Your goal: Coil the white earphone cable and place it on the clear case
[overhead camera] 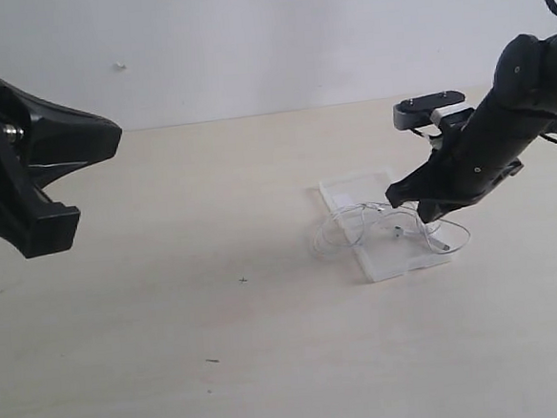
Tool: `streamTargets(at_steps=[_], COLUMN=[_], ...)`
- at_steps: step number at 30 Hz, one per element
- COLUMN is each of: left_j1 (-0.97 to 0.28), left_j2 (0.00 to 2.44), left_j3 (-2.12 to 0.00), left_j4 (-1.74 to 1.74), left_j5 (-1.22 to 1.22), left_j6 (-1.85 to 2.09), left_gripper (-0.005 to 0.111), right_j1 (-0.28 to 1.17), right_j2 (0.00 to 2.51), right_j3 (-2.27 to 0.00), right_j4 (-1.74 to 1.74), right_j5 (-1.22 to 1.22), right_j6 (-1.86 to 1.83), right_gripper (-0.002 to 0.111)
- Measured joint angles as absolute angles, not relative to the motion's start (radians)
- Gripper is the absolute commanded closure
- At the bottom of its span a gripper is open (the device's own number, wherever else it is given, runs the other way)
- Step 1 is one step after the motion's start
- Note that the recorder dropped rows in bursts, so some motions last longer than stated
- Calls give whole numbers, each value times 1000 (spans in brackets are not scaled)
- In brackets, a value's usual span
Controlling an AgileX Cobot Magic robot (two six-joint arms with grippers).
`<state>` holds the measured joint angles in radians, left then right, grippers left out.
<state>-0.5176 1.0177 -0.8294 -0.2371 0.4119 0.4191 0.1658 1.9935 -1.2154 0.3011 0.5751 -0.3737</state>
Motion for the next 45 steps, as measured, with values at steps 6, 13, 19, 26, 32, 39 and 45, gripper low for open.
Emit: streamTargets(at_steps=[6, 13, 19, 26, 32, 39, 45], left_j1=[-518, -518, -518, -518, -518, -518, -518], left_j2=[1018, 1018, 1018, 1018, 1018, 1018, 1018], left_j3=[-829, -829, -829, -829, -829, -829, -829], left_j4=[-237, -237, -237, -237, -237, -237, -237], left_j5=[411, 402, 399, 405, 412, 414, 414], left_j6=[419, 419, 419, 419, 419, 419, 419], left_gripper=[107, 107, 107, 107, 107, 107, 107], right_j1=[190, 298, 378, 382, 383, 387, 431], right_j2=[1923, 1907, 1907, 1907, 1948, 1988, 2002], right_j3=[-1215, -1215, -1215, -1215, -1215, -1215, -1215], right_j4=[328, 431, 391, 359, 431, 476, 480], right_j5=[548, 550, 550, 595, 610, 597, 533], right_j6=[-404, -498, -577, -706, -830, -903, -951], right_gripper=[108, 108, 95, 58, 58, 58, 58])
